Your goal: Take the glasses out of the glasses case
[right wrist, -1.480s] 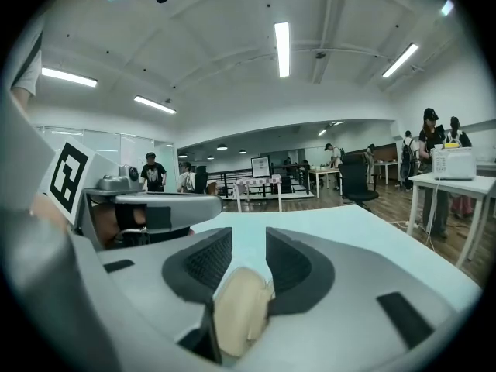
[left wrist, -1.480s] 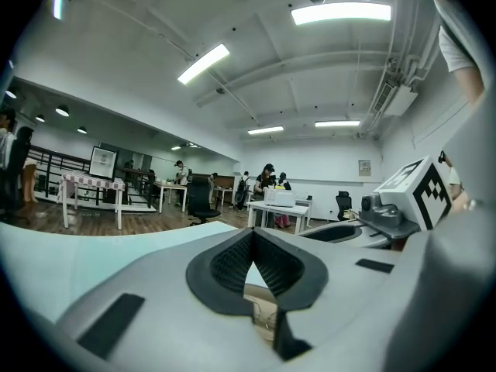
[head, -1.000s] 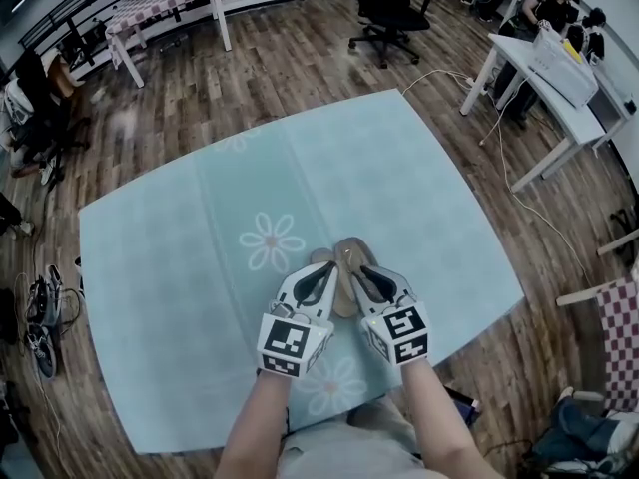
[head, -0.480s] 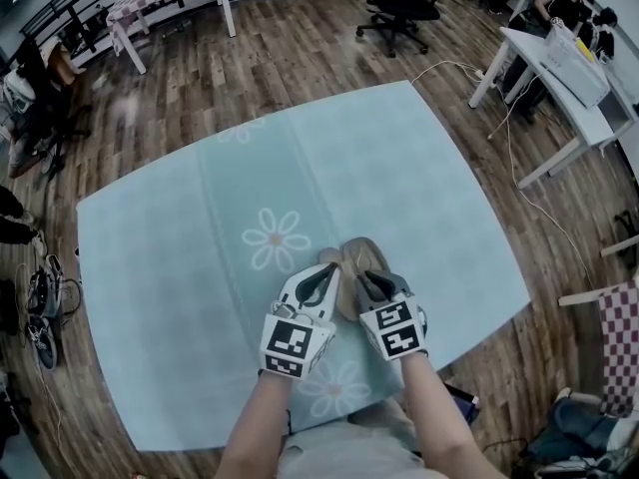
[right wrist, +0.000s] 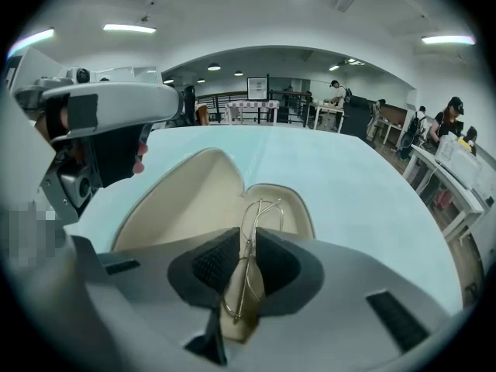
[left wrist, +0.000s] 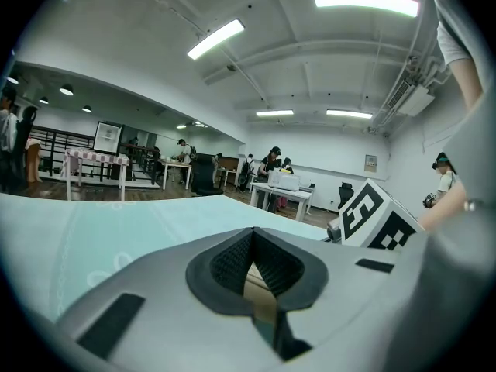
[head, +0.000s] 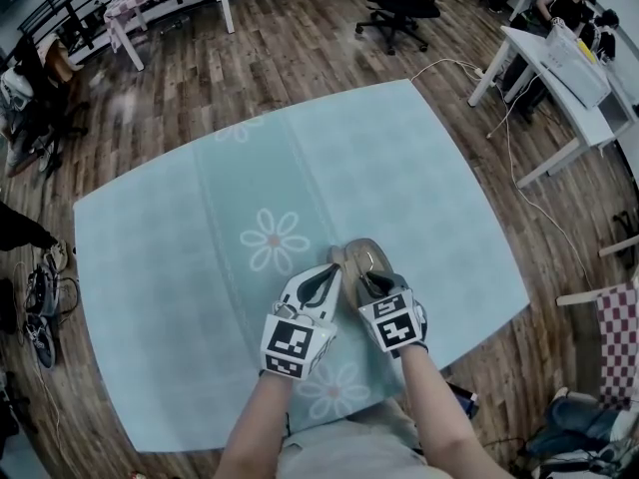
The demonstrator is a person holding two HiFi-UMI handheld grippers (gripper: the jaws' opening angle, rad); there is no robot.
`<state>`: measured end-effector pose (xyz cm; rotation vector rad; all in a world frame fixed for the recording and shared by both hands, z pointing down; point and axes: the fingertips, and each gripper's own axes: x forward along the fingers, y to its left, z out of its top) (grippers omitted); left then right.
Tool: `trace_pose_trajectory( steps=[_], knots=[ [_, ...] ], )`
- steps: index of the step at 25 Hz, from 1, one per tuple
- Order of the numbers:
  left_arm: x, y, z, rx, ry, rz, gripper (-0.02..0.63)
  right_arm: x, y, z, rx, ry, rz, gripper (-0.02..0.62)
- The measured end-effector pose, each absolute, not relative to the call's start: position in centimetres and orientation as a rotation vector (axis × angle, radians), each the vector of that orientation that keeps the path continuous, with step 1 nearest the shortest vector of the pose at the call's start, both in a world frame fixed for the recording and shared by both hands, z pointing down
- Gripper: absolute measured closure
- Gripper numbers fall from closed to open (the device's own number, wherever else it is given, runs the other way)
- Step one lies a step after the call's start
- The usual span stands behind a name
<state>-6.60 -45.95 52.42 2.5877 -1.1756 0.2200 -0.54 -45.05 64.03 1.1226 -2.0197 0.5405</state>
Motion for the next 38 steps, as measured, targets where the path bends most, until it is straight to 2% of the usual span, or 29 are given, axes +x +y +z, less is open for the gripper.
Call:
trace_pose_trajectory(
  steps=[20, 38],
  knots=[
    [-7.0, -46.5, 52.5, 2.564, -1.204, 0.211, 0.598, 0.4, -46.0, 64.7, 1.156, -1.898, 0.512, 0.583],
    [-7.3, -45.4, 50.2, 2.571, -1.289, 0.182, 0.598, -0.8, -45.8, 60.7, 1.219, -2.044, 0.495, 0.583]
  ],
)
